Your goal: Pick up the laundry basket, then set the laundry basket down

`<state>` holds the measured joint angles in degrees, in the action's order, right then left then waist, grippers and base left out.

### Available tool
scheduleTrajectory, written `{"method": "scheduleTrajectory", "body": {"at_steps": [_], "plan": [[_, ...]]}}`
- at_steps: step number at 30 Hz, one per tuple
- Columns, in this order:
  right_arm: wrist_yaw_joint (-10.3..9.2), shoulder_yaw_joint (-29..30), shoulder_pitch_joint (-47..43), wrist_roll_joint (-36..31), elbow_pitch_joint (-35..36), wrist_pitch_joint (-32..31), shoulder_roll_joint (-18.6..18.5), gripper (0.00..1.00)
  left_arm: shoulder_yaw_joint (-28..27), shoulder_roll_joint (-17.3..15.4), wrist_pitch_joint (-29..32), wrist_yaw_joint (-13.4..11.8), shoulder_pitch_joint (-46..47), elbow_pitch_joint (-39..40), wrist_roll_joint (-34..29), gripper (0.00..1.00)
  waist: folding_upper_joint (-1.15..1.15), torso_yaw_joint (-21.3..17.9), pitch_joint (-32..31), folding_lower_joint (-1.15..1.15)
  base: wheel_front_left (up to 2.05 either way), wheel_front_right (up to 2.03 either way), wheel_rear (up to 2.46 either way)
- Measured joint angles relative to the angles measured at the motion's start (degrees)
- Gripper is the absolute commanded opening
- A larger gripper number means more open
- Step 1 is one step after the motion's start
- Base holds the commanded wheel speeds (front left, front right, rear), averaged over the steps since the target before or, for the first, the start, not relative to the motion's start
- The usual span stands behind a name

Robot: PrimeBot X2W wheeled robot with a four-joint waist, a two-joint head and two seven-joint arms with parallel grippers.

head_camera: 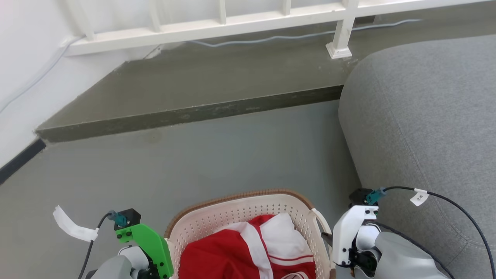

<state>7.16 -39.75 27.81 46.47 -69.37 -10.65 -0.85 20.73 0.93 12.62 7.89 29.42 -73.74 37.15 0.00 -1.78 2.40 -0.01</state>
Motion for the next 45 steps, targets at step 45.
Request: {"method": "scheduleTrajectory", "body": {"at_steps": [45], "plan": [[-0.03,-1.7,-0.5,2.9,0.0,-0.5,-0.1,0.0,1.5,-0.1,1.4,-0.2,-1.1,0.0,1.8,0.0,0.0,-0.2,-0.7,0.0,0.0,0.0,0.0]]}}
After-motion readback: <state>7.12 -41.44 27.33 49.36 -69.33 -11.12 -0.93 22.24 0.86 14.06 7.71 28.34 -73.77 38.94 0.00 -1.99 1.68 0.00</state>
